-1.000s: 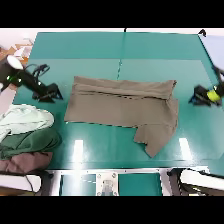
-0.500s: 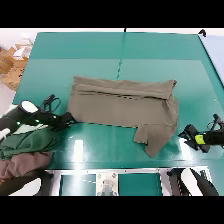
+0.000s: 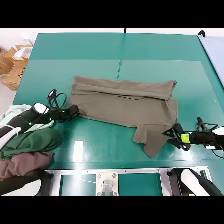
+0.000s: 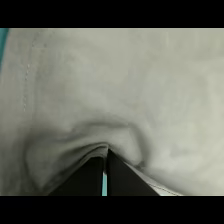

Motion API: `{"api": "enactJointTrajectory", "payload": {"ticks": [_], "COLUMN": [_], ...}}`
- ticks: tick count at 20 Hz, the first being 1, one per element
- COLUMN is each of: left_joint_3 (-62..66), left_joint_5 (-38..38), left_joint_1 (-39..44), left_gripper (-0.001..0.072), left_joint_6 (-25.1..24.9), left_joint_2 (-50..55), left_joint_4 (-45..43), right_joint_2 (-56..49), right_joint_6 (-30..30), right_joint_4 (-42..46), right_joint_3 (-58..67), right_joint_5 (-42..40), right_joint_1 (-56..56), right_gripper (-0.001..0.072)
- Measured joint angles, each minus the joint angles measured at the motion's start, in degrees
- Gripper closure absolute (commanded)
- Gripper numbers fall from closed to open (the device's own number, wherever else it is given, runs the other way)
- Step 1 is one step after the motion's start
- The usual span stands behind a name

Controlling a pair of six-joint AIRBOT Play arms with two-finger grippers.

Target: Fold the shirts.

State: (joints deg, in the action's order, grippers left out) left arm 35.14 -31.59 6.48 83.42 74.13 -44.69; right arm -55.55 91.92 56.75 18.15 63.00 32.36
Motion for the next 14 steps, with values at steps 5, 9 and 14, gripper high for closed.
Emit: {"api": "enactJointTrajectory", "payload": {"ticks": [5,9,14], "left_joint_3": [4.17,8.74,10.73], "left_joint_5": [-5.27,-16.06,-30.77], "left_joint_1": [0.02,0.11,0.20], "left_gripper": [0.0687,0.0687,0.0687], "left_joint_6": [-0.31,3.21,5.77], "left_joint_2": [0.11,-0.52,-1.44], "left_joint_4": [-5.20,-13.51,-18.10], "right_joint_2": [-4.79,-2.95,1.90], "right_joint_6": [-7.13,-5.03,3.37], "right_joint_4": [-4.92,2.62,16.11], "right_joint_3": [1.18,7.39,16.09], "right_joint_5": [-4.11,0.72,12.57], "right_joint_1": [-3.67,-3.30,-3.32], "right_gripper": [0.0695,0.0695,0.0695]}}
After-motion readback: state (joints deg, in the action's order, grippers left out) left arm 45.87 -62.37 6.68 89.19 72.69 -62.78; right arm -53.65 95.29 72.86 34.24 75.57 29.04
